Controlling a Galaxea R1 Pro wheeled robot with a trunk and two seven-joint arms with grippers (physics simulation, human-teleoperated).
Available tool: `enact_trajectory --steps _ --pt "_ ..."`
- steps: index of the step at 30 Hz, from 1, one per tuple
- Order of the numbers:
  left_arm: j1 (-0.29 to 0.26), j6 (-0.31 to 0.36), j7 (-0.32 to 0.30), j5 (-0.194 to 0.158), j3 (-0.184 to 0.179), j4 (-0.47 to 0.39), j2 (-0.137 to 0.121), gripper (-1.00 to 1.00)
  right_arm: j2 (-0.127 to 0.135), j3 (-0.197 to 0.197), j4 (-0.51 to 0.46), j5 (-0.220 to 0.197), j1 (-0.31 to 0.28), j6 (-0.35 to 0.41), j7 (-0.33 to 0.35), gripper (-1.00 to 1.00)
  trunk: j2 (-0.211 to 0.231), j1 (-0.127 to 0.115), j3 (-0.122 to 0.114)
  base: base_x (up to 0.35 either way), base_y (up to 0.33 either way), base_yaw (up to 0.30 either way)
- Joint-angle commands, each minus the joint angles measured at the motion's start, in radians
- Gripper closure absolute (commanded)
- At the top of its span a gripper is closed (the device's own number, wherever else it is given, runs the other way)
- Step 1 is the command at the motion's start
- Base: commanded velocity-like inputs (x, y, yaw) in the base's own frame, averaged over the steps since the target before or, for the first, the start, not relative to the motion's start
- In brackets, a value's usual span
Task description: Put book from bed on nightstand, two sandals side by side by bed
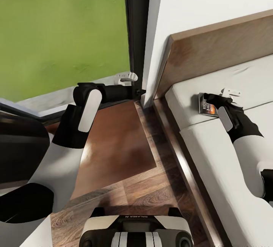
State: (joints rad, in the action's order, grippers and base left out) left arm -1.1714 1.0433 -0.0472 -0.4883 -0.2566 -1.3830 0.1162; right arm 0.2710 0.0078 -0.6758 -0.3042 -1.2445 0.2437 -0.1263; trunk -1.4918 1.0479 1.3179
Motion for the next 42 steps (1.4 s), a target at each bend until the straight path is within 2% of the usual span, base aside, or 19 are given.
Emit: enact_trajectory --steps 1,9,19,32,42 --pt "-0.001 0.004 -0.005 0.005 0.001 0.000 0.000 -1.00 0.000 0.001 0.029 -0.010 0.000 0.005 -0.006 -1.00 0.000 0.000 0.001 -0.014 0.000 0.000" --pt "-0.001 0.004 -0.005 0.005 0.001 -0.001 0.000 -1.00 0.000 0.001 0.028 -0.010 0.000 0.005 -0.006 -1.00 0.000 0.000 0.001 -0.021 0.000 0.000" --pt "-0.001 0.004 -0.005 0.005 0.001 -0.002 0.000 -1.00 0.000 0.001 0.027 -0.010 0.000 0.005 -0.006 -1.00 0.000 0.000 0.001 -0.217 0.000 0.000" --pt "-0.001 0.004 -0.005 0.004 0.001 -0.002 0.000 -1.00 0.000 0.002 0.025 -0.009 0.000 0.008 -0.007 -1.00 0.000 0.000 0.001 -0.023 0.000 0.000" --pt "-0.001 0.004 -0.005 0.004 0.000 -0.002 0.001 -1.00 0.000 0.003 0.020 -0.008 0.000 0.009 -0.007 -1.00 0.000 0.000 0.001 -0.217 0.000 0.000"
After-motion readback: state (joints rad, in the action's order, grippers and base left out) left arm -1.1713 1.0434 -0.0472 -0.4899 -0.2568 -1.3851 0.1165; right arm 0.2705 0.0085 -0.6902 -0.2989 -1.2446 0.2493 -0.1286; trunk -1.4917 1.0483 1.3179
